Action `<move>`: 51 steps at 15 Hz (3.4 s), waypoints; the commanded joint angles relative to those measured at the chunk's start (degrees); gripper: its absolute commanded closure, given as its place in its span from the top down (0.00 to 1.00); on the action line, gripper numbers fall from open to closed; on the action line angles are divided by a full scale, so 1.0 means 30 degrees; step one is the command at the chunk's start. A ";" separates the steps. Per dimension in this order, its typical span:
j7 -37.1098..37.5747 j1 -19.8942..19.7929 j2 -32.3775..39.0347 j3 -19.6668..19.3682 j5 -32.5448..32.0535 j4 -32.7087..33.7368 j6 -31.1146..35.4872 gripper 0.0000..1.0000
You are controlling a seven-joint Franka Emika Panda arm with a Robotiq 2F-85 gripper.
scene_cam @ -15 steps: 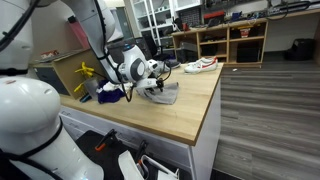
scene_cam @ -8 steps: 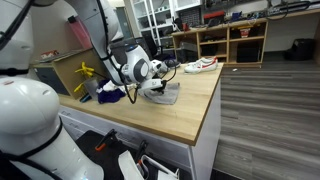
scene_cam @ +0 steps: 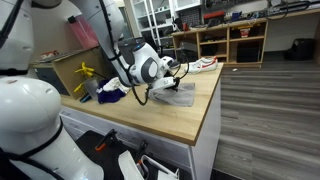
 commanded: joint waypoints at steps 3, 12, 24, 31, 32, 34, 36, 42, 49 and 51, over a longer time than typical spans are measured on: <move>-0.1036 0.3198 -0.0859 -0.2526 0.3054 -0.0865 0.1276 0.37; -0.0144 0.4000 -0.3248 -0.0060 0.2247 -0.2943 0.0794 0.99; -0.0087 -0.0200 -0.2040 0.4358 0.1178 -0.2839 0.1387 0.00; -0.0829 -0.0452 -0.0880 0.4172 0.0693 -0.1299 0.1012 0.00; -0.0797 -0.0594 -0.0745 0.4236 0.0585 -0.1206 0.1001 0.00; -0.0760 -0.0830 -0.0461 0.4332 0.0376 -0.1128 0.0997 0.00; -0.0587 -0.1222 -0.0030 0.4544 0.0137 -0.1144 0.1007 0.00; 0.0606 -0.3736 0.0657 0.6989 -0.0991 -0.1814 0.1133 0.00; 0.1791 -0.7386 0.1046 1.0603 -0.3590 -0.2631 0.1232 0.00; 0.1981 -0.7755 0.1127 1.1162 -0.4114 -0.2863 0.1275 0.00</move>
